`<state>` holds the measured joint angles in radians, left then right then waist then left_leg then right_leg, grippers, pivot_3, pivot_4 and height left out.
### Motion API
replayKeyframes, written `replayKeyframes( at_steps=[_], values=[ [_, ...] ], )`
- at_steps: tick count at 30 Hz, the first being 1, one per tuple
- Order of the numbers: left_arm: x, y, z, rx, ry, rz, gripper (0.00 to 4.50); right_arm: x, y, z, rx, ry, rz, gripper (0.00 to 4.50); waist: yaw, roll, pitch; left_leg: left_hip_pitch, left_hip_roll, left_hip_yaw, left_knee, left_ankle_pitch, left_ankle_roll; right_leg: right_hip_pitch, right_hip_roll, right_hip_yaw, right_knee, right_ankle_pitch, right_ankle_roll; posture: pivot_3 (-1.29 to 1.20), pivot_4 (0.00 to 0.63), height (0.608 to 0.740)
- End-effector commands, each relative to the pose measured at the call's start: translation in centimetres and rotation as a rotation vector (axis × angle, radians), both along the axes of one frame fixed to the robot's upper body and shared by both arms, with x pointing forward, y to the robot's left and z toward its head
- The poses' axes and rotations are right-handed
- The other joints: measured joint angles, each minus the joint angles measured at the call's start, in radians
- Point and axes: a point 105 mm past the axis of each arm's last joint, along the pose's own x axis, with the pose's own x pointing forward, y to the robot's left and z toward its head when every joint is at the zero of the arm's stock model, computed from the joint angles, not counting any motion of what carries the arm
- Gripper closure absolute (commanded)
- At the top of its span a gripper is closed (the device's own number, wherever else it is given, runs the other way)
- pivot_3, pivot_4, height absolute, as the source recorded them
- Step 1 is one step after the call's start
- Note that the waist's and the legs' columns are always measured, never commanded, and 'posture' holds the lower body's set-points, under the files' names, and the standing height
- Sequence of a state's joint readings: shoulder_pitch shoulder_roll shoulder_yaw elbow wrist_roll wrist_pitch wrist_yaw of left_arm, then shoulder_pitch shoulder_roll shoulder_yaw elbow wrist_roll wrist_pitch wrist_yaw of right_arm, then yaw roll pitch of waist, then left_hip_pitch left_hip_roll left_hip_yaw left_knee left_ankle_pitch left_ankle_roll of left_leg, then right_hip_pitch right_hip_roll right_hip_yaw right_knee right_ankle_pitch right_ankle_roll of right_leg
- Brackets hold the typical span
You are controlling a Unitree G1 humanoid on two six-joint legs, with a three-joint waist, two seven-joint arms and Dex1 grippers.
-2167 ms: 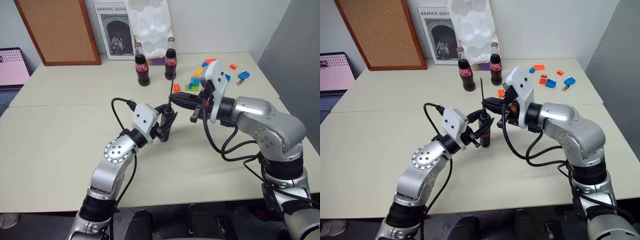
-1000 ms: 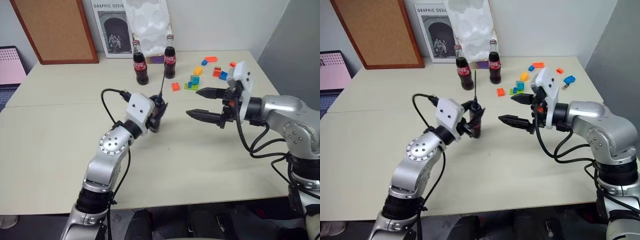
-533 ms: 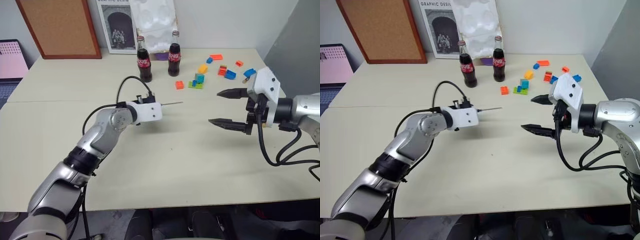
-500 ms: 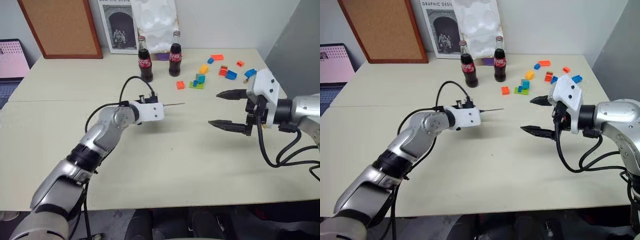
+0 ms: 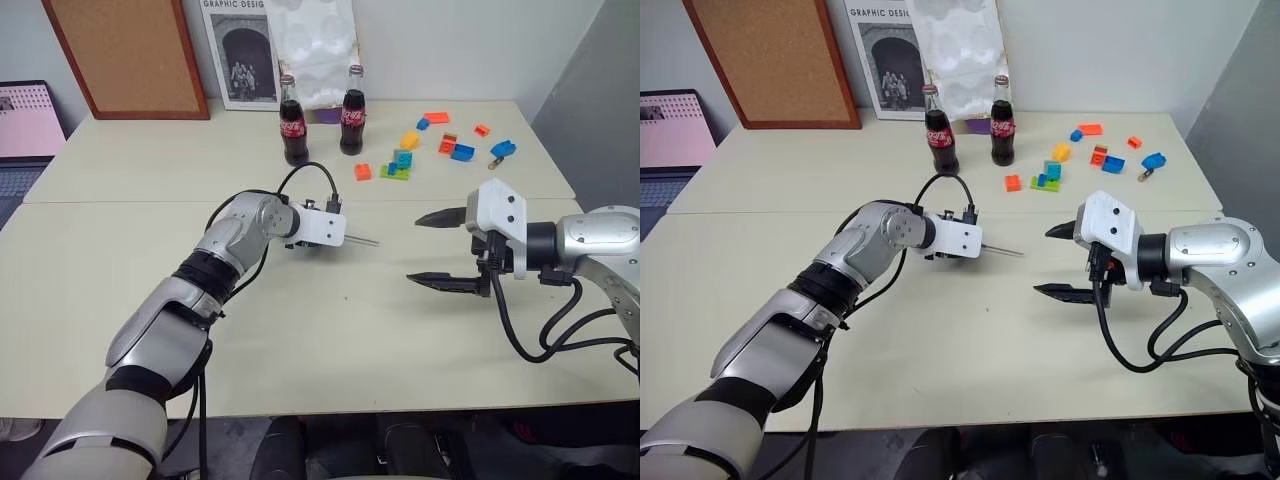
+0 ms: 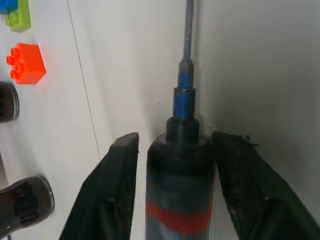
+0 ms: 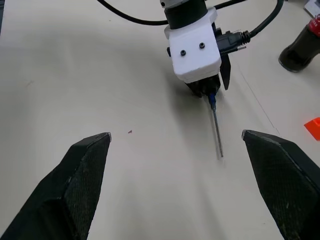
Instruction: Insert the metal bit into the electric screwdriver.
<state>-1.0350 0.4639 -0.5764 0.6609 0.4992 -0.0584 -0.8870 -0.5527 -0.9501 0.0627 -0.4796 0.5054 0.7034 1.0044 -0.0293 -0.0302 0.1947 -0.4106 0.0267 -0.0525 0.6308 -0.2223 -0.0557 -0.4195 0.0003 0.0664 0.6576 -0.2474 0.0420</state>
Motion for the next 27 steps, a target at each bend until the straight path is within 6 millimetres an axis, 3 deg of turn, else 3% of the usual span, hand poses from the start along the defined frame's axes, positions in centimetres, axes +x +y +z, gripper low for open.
replayKeyframes(
  at_steps=[1,7,10,13,16,19,22,25,27],
  values=[
    [-1.4,-0.6,-3.0,0.016,0.130,-0.031,1.25,-0.2,-0.1,0.5,-0.013,-0.032,0.018,0.09,0.001,0.000,0.000,0.000,0.000,0.000,0.000,0.000,0.000,0.000,0.000,0.000,0.000,0.000,0.000,0.00,0.150,0.740],
    [-1.2,-1.0,-0.8,-0.130,0.136,-0.003,0.05,0.1,-0.5,0.5,-0.017,-0.037,0.008,0.09,0.000,0.000,0.000,0.002,0.000,0.000,0.001,0.000,0.000,0.001,0.000,0.001,0.003,0.000,0.000,0.00,0.150,0.740],
    [-1.0,-0.2,1.7,-0.244,0.113,0.022,0.02,0.2,-0.8,0.6,-0.021,-0.040,-0.005,0.09,0.000,0.000,0.000,0.002,0.000,0.000,0.001,0.000,0.000,0.000,0.000,0.000,0.003,0.000,0.000,0.00,0.150,0.740],
    [-1.0,2.4,5.4,-0.433,0.092,0.100,0.02,0.3,-1.4,0.8,-0.024,-0.045,-0.028,0.09,-0.002,0.000,0.000,0.001,0.000,0.000,0.001,0.000,0.000,-0.001,0.000,0.001,0.004,0.000,0.000,0.00,0.150,0.740],
    [-1.5,5.1,7.2,-0.501,0.094,0.161,0.02,0.4,-1.8,0.9,-0.025,-0.049,-0.046,0.09,-0.011,-0.001,0.001,0.000,0.002,0.000,0.001,0.000,0.000,-0.003,0.002,0.000,0.006,0.000,0.000,0.00,0.150,0.740],
    [-4.3,9.9,8.9,-0.529,0.118,0.201,0.02,0.6,-2.7,0.7,-0.037,-0.043,-0.072,0.09,-0.017,-0.001,0.001,0.002,0.003,0.000,0.001,0.000,0.000,-0.003,0.002,0.001,0.007,0.000,0.000,0.00,0.150,0.740],
    [-6.2,11.6,9.3,-0.543,0.149,0.236,0.02,0.6,-3.2,0.6,-0.040,-0.040,-0.081,0.09,-0.028,-0.001,0.001,0.003,0.003,0.001,0.000,0.000,0.000,-0.002,0.002,0.002,0.007,0.000,0.000,0.00,0.150,0.740],
    [-9.0,15.8,8.5,-0.561,0.178,0.368,0.02,1.0,-3.9,0.6,-0.040,-0.039,-0.101,0.09,-0.026,-0.001,0.001,0.003,0.003,0.001,0.000,0.000,0.000,-0.002,0.002,0.001,0.007,0.000,-0.001,0.00,0.150,0.740],
    [-10.3,16.7,7.7,-0.595,0.224,0.423,0.02,1.3,-4.2,0.6,-0.038,-0.041,-0.106,0.09,-0.027,-0.002,0.001,0.002,0.003,0.001,0.001,0.000,0.000,-0.002,0.001,0.001,0.007,0.000,-0.001,0.00,0.150,0.740]
  ],
)
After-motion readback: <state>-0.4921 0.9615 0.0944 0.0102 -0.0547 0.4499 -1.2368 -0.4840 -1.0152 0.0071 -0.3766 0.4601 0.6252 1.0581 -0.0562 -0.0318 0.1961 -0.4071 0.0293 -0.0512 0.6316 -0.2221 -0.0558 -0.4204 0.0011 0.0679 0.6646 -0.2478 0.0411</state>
